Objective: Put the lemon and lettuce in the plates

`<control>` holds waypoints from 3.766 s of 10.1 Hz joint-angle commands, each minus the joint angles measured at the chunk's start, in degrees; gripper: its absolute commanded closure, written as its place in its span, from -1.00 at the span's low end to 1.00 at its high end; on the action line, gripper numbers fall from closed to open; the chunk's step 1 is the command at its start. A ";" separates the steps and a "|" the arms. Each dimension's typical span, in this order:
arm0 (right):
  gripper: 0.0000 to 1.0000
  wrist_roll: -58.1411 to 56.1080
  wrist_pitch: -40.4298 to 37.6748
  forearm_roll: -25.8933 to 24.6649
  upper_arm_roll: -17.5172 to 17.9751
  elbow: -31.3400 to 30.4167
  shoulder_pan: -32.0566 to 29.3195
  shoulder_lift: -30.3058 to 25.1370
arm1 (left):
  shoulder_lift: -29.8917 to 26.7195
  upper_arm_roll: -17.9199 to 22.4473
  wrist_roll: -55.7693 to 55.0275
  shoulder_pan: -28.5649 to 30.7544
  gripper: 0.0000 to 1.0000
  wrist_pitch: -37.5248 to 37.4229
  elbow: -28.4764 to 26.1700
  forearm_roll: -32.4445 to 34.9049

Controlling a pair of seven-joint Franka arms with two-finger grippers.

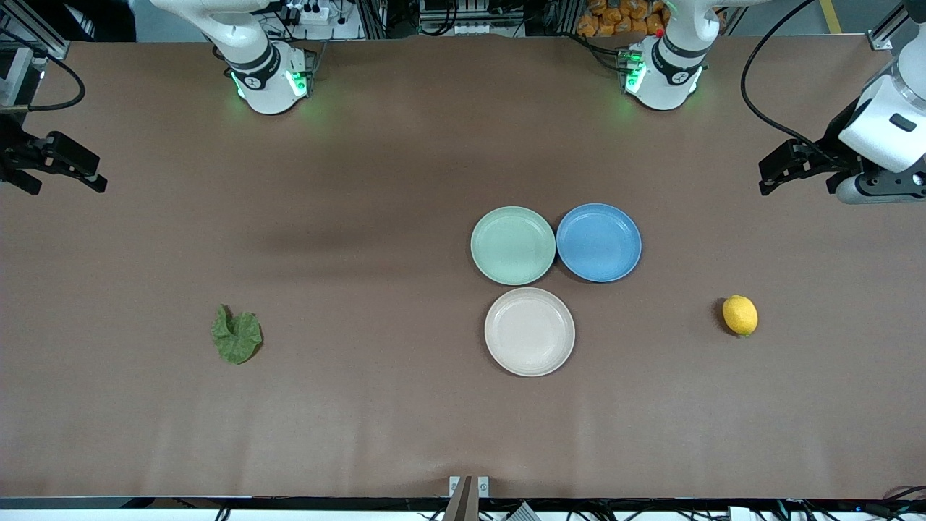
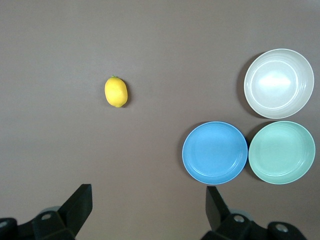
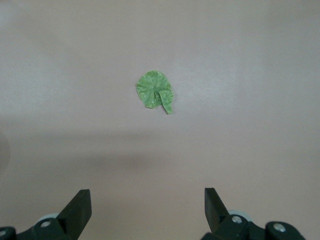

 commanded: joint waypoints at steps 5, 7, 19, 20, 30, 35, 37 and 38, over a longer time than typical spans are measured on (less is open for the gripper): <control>-1.00 0.15 0.28 -0.19 -0.18 -0.07 0.08 -0.38 | 0.96 0.00 1.22 -0.02 -1.00 -1.50 1.70 -0.50; -1.00 0.24 0.28 -0.19 -0.27 0.02 0.08 -0.64 | 0.96 -0.09 1.40 -0.11 -1.00 -1.50 1.70 0.37; -1.00 -0.46 -2.27 -0.10 -0.62 -0.24 -0.27 -4.51 | 6.92 1.05 6.05 1.30 -1.00 -0.10 1.70 1.95; -1.00 -0.46 -2.18 -0.10 -0.62 -0.51 -0.27 -4.33 | 8.77 1.14 6.05 1.30 -1.00 1.56 1.70 3.44; -1.00 0.15 31.80 -0.10 -0.36 -21.78 2.02 14.09 | 28.89 1.93 5.09 8.59 -1.00 20.53 0.82 3.89; -0.97 0.68 54.04 -0.10 -0.45 -21.96 0.53 29.22 | 38.30 2.72 3.95 8.42 -1.00 28.02 0.91 3.98; -0.88 1.03 58.53 -0.10 -0.45 -21.95 0.08 32.39 | 39.54 3.34 3.86 8.42 -1.00 28.12 0.82 7.47; -0.81 1.12 60.38 -0.10 -0.36 -21.78 0.08 34.23 | 40.07 3.34 3.77 8.42 -1.00 28.20 0.91 8.80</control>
